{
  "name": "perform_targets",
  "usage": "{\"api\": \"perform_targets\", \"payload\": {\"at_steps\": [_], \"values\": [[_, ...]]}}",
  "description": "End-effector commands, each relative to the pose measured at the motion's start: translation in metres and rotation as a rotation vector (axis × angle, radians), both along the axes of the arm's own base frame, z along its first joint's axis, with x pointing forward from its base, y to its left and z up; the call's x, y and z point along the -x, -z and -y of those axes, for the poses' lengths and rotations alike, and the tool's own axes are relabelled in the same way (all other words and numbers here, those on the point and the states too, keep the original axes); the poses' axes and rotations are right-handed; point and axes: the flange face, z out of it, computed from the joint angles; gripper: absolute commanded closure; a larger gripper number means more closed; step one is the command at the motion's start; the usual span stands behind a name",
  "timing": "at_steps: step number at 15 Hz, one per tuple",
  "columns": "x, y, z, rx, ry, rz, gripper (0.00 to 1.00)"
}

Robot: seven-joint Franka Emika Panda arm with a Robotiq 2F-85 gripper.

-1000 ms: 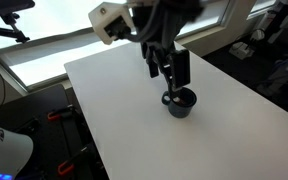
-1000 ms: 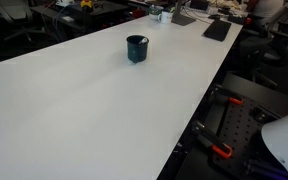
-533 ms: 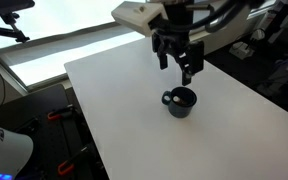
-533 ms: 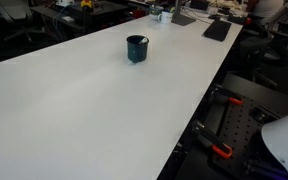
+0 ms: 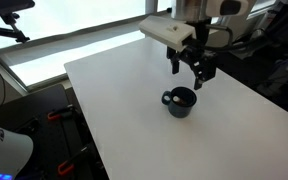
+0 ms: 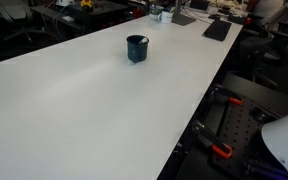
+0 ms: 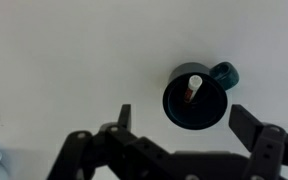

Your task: Take the marker out of the cup

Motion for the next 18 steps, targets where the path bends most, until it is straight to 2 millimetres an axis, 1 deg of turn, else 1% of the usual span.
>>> {"api": "perform_targets", "payload": {"at_steps": [1, 6, 11, 14, 18], "values": [[-0.001, 0.001, 0.001, 0.0, 0.001, -0.003, 0.0], [-0.013, 0.007, 0.0, -0.011, -0.008, -0.014, 0.0], [-0.031, 0.018, -0.009, -0.057, -0.042, -0.038, 0.0], [-0.042, 0.035, -0.015, -0.086, -0.053, -0.08, 0.0], [-0.05, 0.06, -0.01, -0.098, -0.022, -0.144, 0.0]]}}
